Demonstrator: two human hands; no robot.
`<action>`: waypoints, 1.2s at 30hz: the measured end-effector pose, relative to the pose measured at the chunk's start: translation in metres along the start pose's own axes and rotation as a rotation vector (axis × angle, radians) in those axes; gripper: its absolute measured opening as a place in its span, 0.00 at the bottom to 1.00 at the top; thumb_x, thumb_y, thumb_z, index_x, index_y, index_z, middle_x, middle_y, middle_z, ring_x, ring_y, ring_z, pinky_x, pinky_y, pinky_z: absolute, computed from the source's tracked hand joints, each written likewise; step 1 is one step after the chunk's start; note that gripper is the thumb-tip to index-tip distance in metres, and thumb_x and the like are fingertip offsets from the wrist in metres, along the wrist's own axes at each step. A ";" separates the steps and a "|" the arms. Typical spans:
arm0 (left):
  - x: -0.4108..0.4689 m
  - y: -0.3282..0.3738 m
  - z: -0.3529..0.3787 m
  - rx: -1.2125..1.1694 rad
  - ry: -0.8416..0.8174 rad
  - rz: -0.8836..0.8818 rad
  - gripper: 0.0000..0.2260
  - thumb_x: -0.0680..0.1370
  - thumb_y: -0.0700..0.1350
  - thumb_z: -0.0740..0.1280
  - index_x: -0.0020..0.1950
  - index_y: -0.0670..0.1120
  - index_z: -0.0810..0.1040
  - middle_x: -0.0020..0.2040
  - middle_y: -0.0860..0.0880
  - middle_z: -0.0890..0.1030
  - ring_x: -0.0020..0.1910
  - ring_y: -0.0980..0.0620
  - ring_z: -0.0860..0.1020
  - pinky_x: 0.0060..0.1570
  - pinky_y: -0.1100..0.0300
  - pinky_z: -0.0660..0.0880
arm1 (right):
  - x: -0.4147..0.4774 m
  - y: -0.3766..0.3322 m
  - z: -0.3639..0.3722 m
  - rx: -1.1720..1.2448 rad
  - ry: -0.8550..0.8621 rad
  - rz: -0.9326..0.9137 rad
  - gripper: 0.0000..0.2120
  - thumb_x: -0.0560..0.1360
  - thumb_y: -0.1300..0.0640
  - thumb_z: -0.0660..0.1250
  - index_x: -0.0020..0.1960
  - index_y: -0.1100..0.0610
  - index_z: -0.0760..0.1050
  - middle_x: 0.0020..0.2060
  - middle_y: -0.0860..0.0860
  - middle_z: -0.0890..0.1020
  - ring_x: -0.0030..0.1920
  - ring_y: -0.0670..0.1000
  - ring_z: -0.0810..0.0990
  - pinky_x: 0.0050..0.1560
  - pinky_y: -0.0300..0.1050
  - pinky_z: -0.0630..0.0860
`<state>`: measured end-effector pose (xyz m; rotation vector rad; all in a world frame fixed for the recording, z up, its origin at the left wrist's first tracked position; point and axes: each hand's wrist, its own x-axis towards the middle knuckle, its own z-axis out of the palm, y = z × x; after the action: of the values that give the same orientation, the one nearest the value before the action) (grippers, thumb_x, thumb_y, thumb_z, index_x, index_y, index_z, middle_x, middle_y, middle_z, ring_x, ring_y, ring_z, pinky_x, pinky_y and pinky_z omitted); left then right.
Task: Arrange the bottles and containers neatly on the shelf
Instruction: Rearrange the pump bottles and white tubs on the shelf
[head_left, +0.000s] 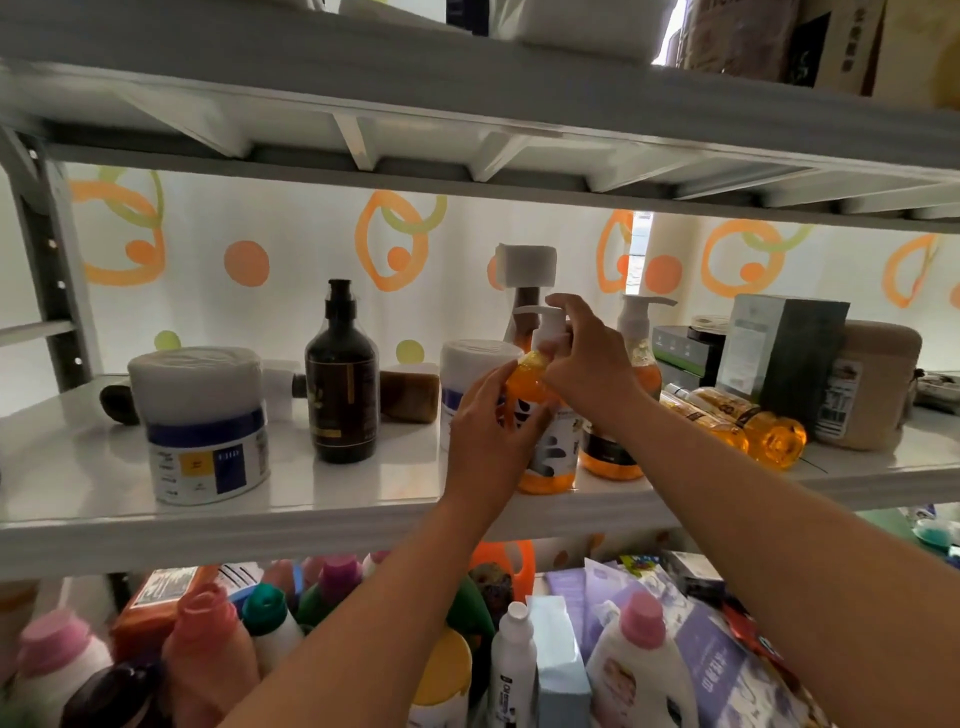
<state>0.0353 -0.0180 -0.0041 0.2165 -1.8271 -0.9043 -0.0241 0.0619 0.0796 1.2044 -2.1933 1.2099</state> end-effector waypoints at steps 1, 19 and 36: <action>0.001 0.000 0.001 0.008 -0.003 0.000 0.26 0.73 0.52 0.70 0.69 0.49 0.69 0.64 0.50 0.75 0.58 0.59 0.72 0.52 0.81 0.66 | 0.000 0.003 0.001 0.008 0.012 -0.001 0.30 0.72 0.67 0.66 0.70 0.56 0.61 0.57 0.57 0.79 0.56 0.54 0.78 0.52 0.39 0.72; -0.007 -0.014 -0.011 -0.033 -0.218 -0.126 0.32 0.67 0.45 0.77 0.66 0.50 0.66 0.59 0.51 0.77 0.57 0.53 0.77 0.54 0.59 0.77 | -0.063 0.023 0.028 0.055 0.127 0.111 0.34 0.73 0.53 0.69 0.74 0.51 0.57 0.66 0.55 0.63 0.68 0.54 0.65 0.66 0.42 0.64; 0.007 -0.018 -0.004 0.092 -0.248 -0.175 0.26 0.70 0.42 0.73 0.65 0.49 0.68 0.60 0.50 0.78 0.56 0.53 0.77 0.52 0.63 0.72 | -0.061 0.032 0.049 0.142 0.213 0.200 0.26 0.74 0.57 0.69 0.67 0.56 0.61 0.61 0.54 0.75 0.62 0.53 0.75 0.58 0.43 0.73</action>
<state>0.0307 -0.0360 -0.0102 0.3387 -2.1075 -1.0050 -0.0113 0.0610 -0.0036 0.8743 -2.1373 1.5210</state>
